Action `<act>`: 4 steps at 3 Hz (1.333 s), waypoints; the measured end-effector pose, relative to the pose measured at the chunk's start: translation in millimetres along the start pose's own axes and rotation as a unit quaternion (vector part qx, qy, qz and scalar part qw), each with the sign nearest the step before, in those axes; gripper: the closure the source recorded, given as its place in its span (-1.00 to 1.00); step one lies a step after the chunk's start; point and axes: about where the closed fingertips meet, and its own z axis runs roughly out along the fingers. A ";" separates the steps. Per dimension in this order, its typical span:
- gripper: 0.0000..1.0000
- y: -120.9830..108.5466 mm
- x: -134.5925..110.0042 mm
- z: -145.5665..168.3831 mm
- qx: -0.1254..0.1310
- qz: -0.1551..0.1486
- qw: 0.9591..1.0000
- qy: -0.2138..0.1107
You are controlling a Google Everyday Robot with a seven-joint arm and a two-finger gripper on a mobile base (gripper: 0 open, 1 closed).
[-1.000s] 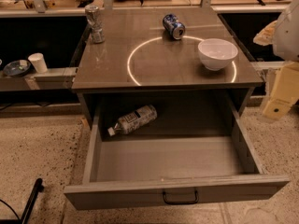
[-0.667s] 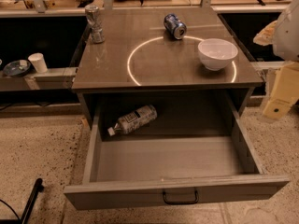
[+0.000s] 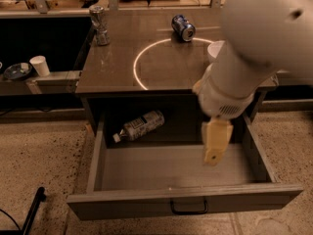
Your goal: Pick blue plastic bottle from top drawer and place on counter
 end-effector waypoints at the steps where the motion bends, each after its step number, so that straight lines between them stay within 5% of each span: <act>1: -1.00 6.7 2.6 39.2 0.004 -0.056 0.998 0.032; 2: -1.00 6.2 5.8 44.8 0.011 -0.071 0.996 0.044; 3: -1.00 0.2 -27.5 77.5 0.005 -0.117 0.993 0.006; 4: -1.00 -11.0 -86.3 124.6 -0.002 -0.198 0.979 -0.055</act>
Offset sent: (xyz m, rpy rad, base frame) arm -0.0013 0.0151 -0.0404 -0.0786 -0.0407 0.1186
